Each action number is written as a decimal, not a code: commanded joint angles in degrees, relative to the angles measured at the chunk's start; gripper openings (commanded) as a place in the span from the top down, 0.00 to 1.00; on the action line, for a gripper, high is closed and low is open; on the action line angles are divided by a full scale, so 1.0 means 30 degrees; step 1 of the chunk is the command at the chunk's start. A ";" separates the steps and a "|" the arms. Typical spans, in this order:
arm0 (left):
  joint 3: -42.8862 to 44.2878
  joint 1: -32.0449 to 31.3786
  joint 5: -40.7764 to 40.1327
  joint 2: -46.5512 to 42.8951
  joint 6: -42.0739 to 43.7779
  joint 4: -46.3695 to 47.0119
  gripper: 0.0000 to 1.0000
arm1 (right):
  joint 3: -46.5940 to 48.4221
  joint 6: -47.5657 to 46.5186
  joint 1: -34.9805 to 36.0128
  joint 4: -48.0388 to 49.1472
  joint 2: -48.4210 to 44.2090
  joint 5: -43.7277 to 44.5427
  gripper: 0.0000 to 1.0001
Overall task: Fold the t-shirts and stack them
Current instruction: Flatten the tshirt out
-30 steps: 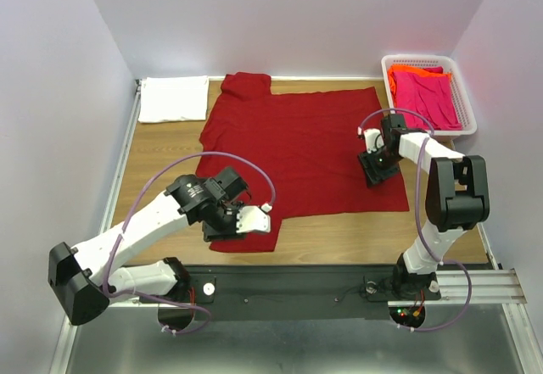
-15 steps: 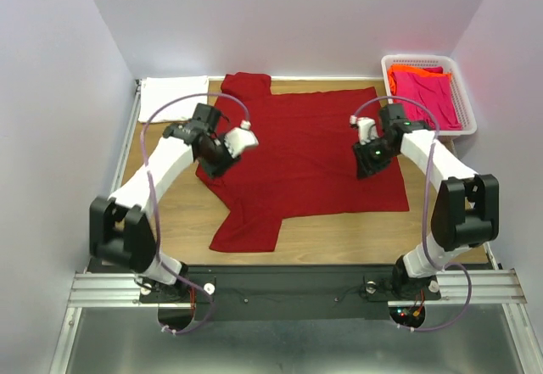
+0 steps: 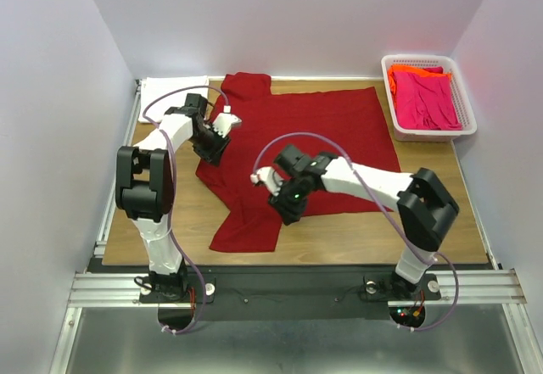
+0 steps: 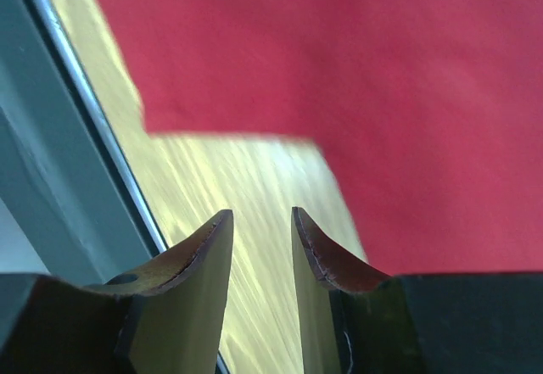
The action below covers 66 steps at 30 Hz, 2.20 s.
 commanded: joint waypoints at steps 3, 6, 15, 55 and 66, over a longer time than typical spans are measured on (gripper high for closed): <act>0.0023 -0.0061 0.0685 -0.0253 -0.0593 0.0477 0.56 | 0.1921 0.0479 0.2749 0.1619 0.1603 0.0811 0.60; -0.0534 -0.0032 0.0597 -0.0194 -0.0535 0.0566 0.56 | 0.2657 0.0626 0.3779 0.1855 0.2456 0.0723 0.60; -0.1150 0.0466 -0.0164 0.0099 -0.0711 0.0829 0.56 | 0.1253 0.0128 0.4716 0.2470 0.3950 0.0985 0.62; -0.8734 -0.3020 -0.1245 -0.6815 0.2160 0.0624 0.53 | -0.1912 -0.0838 -0.7526 0.0713 -0.2642 0.2274 0.55; -0.7310 -0.2435 -0.2307 -0.7841 0.3684 -0.1160 0.53 | -0.1826 -0.2654 -1.1746 0.0097 -0.2174 0.3036 0.56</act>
